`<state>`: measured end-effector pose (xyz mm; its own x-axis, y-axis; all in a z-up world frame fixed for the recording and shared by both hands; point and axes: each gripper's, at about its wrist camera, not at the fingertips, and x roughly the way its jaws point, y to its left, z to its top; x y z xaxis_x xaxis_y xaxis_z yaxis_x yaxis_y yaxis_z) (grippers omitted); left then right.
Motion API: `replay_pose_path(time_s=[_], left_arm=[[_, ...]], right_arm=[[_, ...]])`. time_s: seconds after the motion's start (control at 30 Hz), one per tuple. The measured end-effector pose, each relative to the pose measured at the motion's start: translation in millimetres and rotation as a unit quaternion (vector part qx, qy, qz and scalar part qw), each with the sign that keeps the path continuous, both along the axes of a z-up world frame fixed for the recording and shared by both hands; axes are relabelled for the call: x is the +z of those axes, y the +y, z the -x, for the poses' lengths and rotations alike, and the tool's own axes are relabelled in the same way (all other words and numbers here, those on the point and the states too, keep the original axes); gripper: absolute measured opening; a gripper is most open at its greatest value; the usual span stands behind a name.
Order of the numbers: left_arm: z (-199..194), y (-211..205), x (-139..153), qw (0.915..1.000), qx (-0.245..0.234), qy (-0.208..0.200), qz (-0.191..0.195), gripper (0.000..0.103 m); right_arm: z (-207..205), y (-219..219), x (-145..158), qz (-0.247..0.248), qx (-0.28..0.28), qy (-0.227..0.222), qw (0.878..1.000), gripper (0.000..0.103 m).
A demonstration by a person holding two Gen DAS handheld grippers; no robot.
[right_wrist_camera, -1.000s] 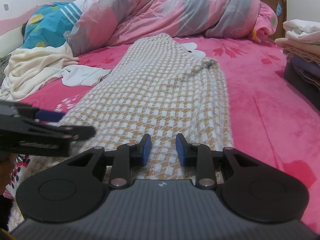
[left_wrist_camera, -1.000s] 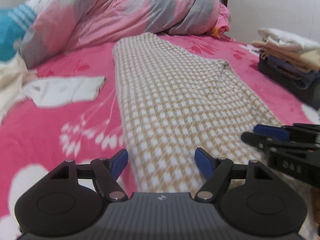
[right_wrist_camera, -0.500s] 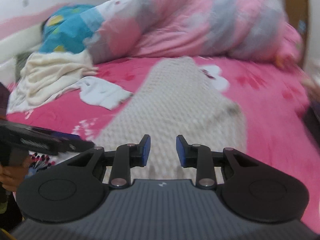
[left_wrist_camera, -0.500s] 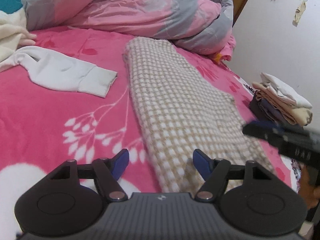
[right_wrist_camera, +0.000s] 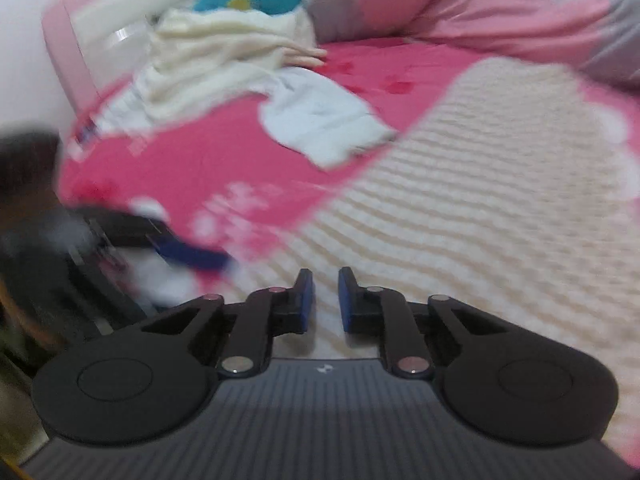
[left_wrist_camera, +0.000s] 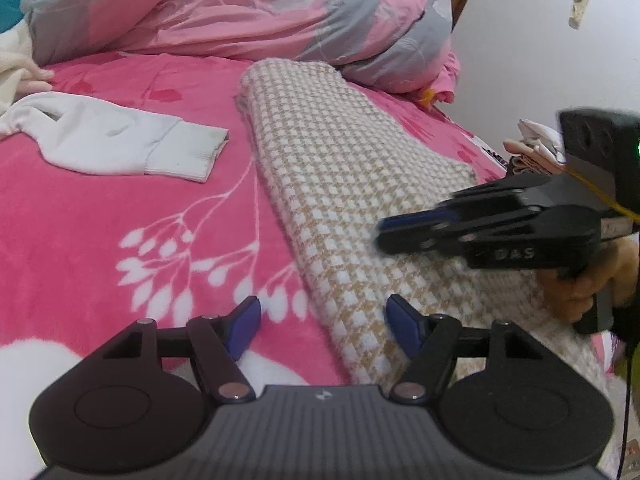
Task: Fold clothes
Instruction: 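Move both grippers to the end of the checked cardigan strip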
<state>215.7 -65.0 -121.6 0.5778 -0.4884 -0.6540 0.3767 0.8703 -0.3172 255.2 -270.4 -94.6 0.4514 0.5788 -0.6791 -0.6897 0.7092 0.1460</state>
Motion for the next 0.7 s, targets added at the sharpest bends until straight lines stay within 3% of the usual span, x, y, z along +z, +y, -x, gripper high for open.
replay_pose_path(time_s=[0.07, 0.17, 0.27, 0.4, 0.57, 0.7], left_arm=[[-0.2, 1.0, -0.5, 1.0, -0.003, -0.001, 0.002, 0.07], [0.3, 2.8, -1.1, 1.0, -0.004, -0.002, 0.004, 0.07], [-1.2, 4.2, -0.1, 0.9999, -0.008, 0.0, 0.009, 0.07], [-19.3, 15.1, 9.8, 0.9985, -0.006, 0.024, 0.048, 0.069], [-71.3, 30.1, 20.6, 0.992, 0.018, 0.06, 0.109, 0.074], [-146.5, 31.4, 10.7, 0.9849, 0.043, 0.083, 0.146, 0.084]], right_arm=[[4.2, -24.0, 2.6, 0.014, -0.027, -0.017, 0.999, 0.0], [5.0, -55.9, 2.6, 0.066, -0.096, -0.04, 0.992, 0.0], [4.9, -87.7, 4.1, 0.042, -0.153, -0.023, 0.987, 0.0], [18.0, -82.1, 19.9, 0.043, -0.186, -0.045, 0.981, 0.005], [30.4, -63.1, 47.2, -0.044, -0.168, -0.058, 0.983, 0.008], [27.1, -30.8, 25.4, -0.068, -0.146, -0.007, 0.987, 0.014]])
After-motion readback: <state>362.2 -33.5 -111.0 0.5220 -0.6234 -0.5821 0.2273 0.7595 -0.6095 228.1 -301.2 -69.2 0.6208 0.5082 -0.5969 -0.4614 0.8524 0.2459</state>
